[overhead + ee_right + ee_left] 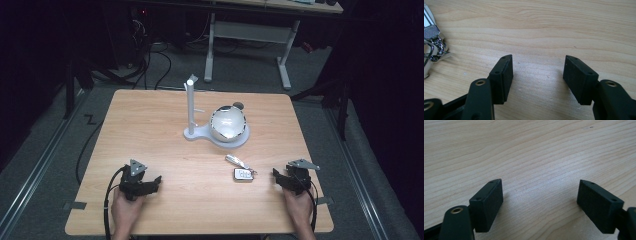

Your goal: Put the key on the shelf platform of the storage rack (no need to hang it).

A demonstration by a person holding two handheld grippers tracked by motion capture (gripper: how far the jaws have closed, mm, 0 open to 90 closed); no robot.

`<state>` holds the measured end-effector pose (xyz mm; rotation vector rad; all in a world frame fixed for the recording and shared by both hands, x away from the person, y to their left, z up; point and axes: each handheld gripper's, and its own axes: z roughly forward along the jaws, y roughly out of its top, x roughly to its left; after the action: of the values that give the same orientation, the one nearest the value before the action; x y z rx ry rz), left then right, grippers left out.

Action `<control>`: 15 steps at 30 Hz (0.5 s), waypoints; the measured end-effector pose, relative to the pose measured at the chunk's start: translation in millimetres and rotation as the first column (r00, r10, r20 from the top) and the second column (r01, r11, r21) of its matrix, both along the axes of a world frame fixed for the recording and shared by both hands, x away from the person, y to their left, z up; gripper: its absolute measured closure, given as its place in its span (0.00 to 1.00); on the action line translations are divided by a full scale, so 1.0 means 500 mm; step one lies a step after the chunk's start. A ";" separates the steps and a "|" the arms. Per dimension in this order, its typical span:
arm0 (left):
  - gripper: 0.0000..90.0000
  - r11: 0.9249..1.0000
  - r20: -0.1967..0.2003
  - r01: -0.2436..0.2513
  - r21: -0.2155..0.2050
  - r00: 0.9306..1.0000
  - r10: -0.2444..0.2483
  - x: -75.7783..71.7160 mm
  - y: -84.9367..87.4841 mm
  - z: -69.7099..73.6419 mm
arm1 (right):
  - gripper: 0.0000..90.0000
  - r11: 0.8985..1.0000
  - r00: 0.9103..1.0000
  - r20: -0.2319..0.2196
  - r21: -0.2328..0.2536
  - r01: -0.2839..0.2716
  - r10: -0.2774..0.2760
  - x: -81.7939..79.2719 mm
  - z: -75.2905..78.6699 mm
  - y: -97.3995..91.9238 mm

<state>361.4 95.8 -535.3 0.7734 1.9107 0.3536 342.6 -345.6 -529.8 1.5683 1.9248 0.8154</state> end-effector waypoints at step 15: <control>0.24 1.000 0.000 0.001 0.000 1.000 -0.001 0.000 0.000 0.000 | 0.46 1.000 1.000 -0.001 0.001 0.000 0.000 0.000 0.000 0.000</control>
<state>361.4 95.9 -535.2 0.7745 1.9100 0.3528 342.7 -345.8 -529.7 1.5700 1.9252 0.8156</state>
